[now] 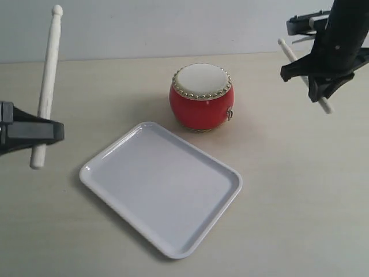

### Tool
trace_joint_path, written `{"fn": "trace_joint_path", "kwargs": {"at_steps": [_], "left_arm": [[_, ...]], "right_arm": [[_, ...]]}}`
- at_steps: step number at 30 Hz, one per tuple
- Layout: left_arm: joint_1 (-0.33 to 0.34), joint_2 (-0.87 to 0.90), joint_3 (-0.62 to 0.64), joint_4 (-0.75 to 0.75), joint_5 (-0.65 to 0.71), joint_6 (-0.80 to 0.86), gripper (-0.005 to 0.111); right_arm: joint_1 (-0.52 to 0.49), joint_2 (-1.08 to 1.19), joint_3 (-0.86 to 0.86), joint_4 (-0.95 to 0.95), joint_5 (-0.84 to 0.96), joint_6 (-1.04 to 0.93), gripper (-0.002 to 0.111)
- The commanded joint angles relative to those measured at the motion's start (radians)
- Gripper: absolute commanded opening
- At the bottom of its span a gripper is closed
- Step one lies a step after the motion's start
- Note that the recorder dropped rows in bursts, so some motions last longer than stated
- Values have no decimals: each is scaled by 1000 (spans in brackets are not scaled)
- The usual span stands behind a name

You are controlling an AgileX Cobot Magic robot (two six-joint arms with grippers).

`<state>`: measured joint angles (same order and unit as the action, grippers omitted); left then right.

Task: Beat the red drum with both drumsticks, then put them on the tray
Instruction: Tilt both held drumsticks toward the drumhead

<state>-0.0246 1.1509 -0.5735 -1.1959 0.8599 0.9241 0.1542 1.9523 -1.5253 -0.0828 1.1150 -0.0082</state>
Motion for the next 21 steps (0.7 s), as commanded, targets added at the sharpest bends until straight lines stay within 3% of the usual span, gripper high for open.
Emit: {"fn": "trace_joint_path", "kwargs": {"at_steps": [1,5,8,11,13,17,21], "left_arm": [[1,74,-206,337,5,-262,0],[-13,193,-349,514,145,-378,0],[-76,268,-417,689,187,-496,0],[-318,324,-454,1105,188,-738,0],[-382,339,-454,1122,173,-760,0],[-385,353,-454,1062,108,-750,0],[-385,353,-454,967,-11,-640,0]], "right_arm": [[-2,-119,-7,114,106,-123,0],[-2,-222,51,251,106,-178,0],[30,-295,134,250,106,-188,0],[127,-390,270,232,106,-183,0],[178,-416,316,265,106,-170,0],[268,-420,343,290,106,-132,0],[276,-356,290,291,106,-93,0]]}}
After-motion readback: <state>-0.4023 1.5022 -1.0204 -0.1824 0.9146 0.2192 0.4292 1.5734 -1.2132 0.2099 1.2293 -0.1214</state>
